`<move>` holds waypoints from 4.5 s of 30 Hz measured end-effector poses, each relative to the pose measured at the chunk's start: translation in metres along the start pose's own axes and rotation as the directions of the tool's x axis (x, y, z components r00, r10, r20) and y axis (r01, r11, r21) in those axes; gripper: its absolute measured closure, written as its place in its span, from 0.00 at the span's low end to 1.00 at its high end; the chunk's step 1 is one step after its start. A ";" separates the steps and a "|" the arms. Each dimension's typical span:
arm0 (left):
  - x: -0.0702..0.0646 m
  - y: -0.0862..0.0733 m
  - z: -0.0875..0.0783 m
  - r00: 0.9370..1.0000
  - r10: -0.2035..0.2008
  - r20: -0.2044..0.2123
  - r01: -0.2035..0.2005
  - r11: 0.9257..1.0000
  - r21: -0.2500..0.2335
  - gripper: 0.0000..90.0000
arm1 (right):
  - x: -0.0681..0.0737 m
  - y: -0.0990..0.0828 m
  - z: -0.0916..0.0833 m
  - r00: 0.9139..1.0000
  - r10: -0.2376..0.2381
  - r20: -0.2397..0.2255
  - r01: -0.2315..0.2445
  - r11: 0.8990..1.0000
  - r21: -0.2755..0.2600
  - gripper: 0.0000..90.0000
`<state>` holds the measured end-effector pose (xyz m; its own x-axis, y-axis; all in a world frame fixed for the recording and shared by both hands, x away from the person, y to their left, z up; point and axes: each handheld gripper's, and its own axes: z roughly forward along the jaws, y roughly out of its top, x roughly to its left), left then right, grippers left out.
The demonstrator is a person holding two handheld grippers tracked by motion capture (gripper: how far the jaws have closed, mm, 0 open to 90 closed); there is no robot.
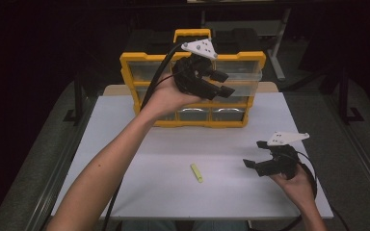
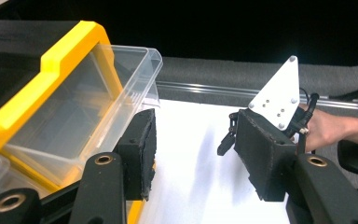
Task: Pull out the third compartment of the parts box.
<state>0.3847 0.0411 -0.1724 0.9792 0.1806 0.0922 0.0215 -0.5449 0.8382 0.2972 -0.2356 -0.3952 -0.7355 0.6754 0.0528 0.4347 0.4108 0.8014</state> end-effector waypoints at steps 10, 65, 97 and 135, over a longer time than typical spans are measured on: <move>0.020 0.018 0.009 1.000 0.026 -0.003 -0.026 0.998 0.055 0.54 | -0.001 0.000 -0.001 1.000 0.003 -0.004 -0.003 1.000 -0.007 0.15; 0.054 0.012 0.051 0.998 0.006 0.059 -0.017 0.983 0.182 0.77 | -0.001 0.000 -0.001 1.000 0.000 -0.019 0.000 1.000 -0.012 0.15; 0.033 0.009 0.044 0.987 0.038 0.158 -0.063 0.986 0.156 0.84 | 0.001 0.000 0.000 1.000 -0.016 -0.019 0.016 1.000 -0.006 0.15; 0.021 0.009 -0.005 0.992 0.018 0.123 -0.024 0.999 0.045 0.54 | 0.002 -0.002 0.007 1.000 0.002 -0.023 -0.002 1.000 0.016 0.15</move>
<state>0.4047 0.0443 -0.1601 0.9968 0.0688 0.0404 0.0075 -0.5852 0.8109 0.2984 -0.2310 -0.4008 -0.7465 0.6619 0.0686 0.4444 0.4191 0.7918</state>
